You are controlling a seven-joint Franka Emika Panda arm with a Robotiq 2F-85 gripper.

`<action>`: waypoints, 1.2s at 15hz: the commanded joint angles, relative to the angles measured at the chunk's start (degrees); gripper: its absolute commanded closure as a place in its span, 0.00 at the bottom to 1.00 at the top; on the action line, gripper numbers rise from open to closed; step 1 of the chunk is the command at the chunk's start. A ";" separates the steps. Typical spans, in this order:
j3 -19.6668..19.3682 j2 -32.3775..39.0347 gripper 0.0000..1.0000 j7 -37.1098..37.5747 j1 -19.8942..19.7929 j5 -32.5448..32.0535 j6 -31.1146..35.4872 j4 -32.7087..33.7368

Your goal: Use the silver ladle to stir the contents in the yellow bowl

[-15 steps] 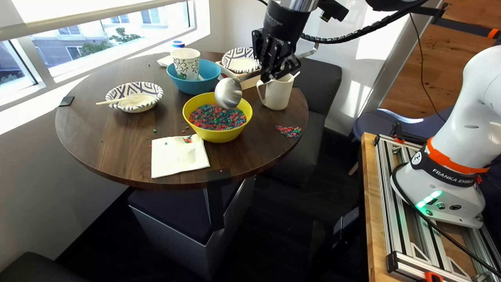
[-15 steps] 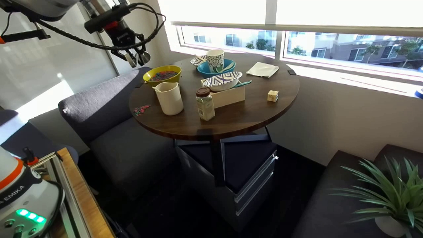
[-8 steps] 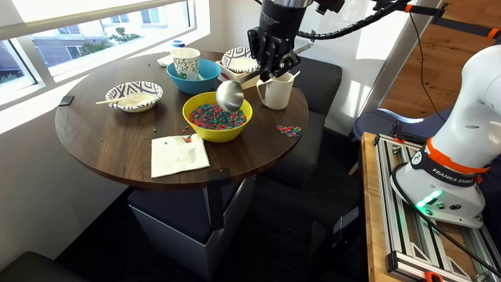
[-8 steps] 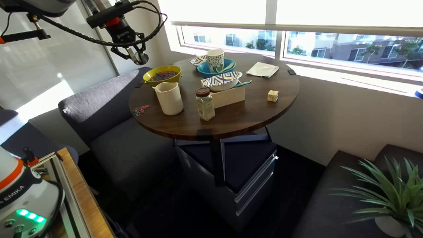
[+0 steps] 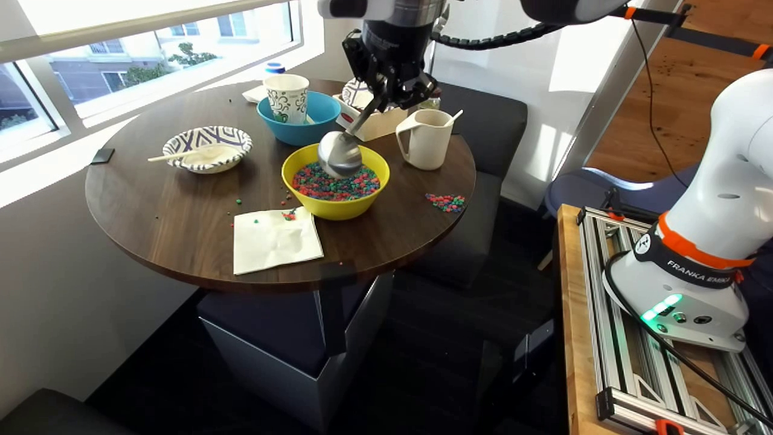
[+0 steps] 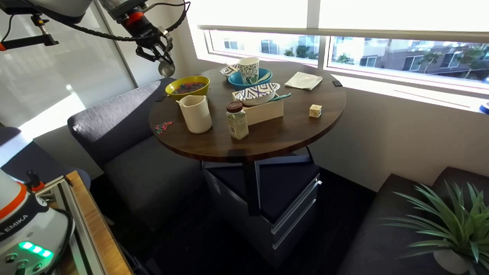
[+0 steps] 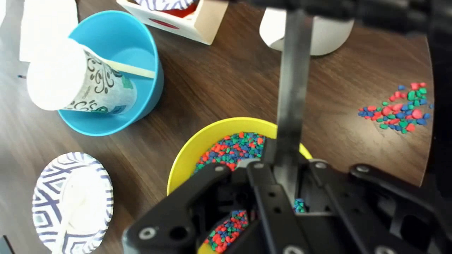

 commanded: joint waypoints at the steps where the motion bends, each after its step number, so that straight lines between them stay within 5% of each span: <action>1: 1.13 8.91 0.97 -2.09 1.44 -8.34 -7.45 8.53; 2: 0.49 8.44 0.97 0.63 1.32 -7.80 -2.82 8.20; 5: 0.45 8.07 0.92 -0.21 1.41 -6.34 -3.55 7.66; 6: 0.38 8.44 0.98 -0.21 1.37 -6.41 -3.56 8.12; 11: 0.55 12.98 0.97 1.14 1.96 -9.50 -13.37 11.93; 18: 0.66 17.66 0.98 6.21 2.30 -6.87 -14.28 15.21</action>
